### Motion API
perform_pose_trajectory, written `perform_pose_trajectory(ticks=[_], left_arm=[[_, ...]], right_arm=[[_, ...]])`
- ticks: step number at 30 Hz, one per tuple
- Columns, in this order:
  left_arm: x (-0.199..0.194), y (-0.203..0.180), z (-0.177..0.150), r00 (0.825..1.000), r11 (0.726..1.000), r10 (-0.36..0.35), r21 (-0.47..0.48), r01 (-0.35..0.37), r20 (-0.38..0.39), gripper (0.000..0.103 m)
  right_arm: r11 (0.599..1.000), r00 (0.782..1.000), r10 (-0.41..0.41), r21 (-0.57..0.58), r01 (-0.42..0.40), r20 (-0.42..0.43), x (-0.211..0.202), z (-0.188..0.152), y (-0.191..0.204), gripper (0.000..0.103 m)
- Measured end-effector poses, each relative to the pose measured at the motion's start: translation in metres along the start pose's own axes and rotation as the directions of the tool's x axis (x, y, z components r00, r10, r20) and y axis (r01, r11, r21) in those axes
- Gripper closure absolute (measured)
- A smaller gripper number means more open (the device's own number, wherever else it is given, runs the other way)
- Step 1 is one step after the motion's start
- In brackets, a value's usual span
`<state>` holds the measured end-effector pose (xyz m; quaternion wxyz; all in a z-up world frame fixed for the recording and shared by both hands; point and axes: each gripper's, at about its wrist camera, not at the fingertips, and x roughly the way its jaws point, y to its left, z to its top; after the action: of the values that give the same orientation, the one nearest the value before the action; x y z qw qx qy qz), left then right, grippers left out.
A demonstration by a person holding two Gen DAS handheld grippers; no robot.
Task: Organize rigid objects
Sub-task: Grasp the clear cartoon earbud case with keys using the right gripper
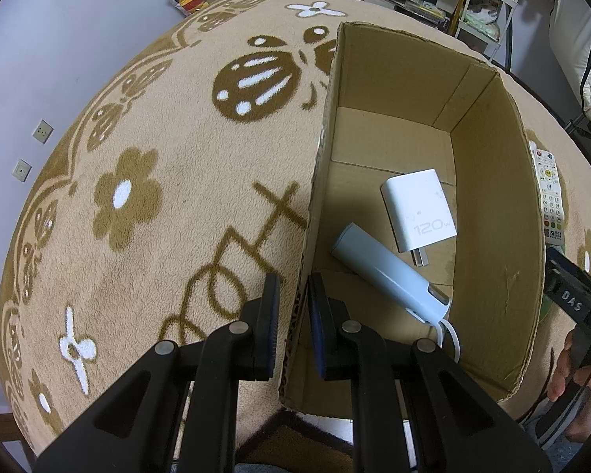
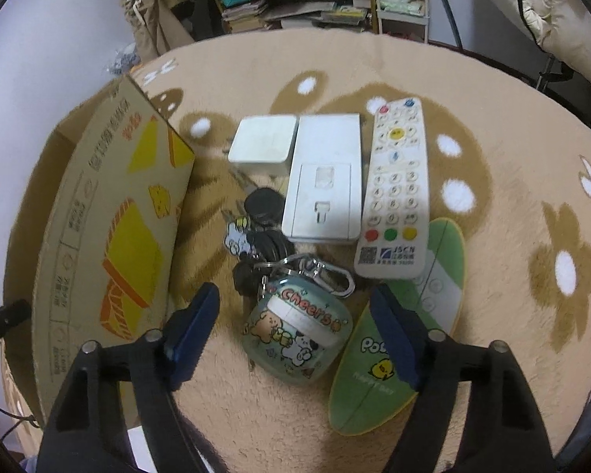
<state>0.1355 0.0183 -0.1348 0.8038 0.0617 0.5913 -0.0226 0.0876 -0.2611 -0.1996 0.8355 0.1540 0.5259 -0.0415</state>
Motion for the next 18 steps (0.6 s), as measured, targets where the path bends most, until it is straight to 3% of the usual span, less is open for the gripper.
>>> perform_pose_trajectory(ticks=[3,18], left_arm=[[0.0,0.0,-0.001,1.0,1.0,-0.001,-0.001,0.001,0.0,0.089],[0.001,0.001,-0.002,1.0,1.0,-0.001,0.0,0.001,0.0,0.089]], right_arm=[[1.0,0.999,-0.016,-0.006,0.016,-0.028,0.009,-0.004,0.003,0.033],[0.995,0.994,-0.093,-0.034,0.091,-0.052,0.015,-0.016,0.016,0.036]])
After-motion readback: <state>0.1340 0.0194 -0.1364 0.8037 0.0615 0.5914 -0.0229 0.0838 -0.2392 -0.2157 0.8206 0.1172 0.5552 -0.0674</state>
